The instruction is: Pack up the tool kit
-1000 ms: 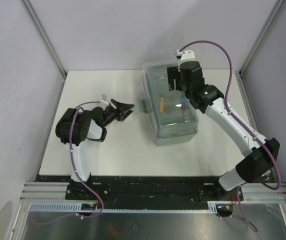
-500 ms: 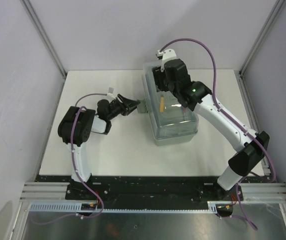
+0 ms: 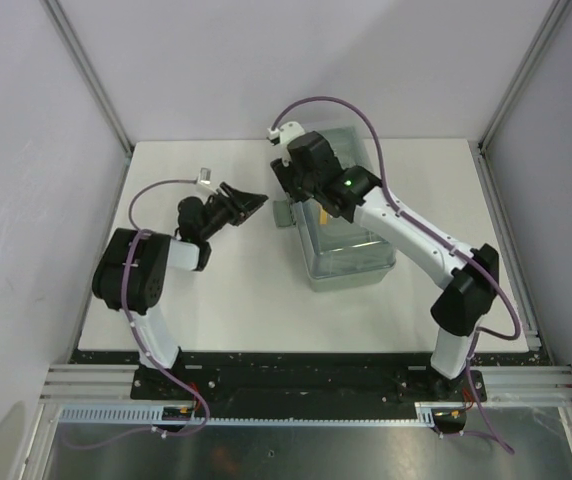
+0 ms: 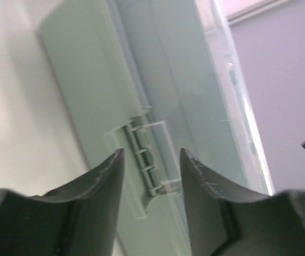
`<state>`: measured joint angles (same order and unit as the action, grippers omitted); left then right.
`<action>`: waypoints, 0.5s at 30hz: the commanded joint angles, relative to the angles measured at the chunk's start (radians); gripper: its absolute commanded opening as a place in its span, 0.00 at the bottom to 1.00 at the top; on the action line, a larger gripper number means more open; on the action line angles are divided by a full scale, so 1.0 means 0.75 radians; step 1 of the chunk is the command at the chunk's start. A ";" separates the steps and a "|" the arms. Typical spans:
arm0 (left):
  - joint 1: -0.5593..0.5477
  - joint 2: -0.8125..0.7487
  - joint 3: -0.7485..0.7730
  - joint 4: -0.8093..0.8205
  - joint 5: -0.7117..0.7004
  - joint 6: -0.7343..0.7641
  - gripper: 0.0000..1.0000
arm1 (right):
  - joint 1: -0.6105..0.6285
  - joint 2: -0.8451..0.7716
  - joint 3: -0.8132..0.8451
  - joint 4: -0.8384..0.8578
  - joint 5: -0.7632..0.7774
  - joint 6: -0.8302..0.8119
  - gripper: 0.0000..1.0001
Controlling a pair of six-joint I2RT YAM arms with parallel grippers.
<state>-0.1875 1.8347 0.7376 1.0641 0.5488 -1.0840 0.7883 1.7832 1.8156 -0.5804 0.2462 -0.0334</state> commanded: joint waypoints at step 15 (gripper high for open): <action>-0.060 0.219 0.203 -0.326 -0.055 0.137 0.39 | 0.102 0.354 0.417 -0.239 -0.034 -0.009 0.33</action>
<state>-0.1761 1.9743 0.7906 0.8425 0.4820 -1.0355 0.8639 2.0251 2.0541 -0.7155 0.2119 -0.0517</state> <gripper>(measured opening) 0.348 0.310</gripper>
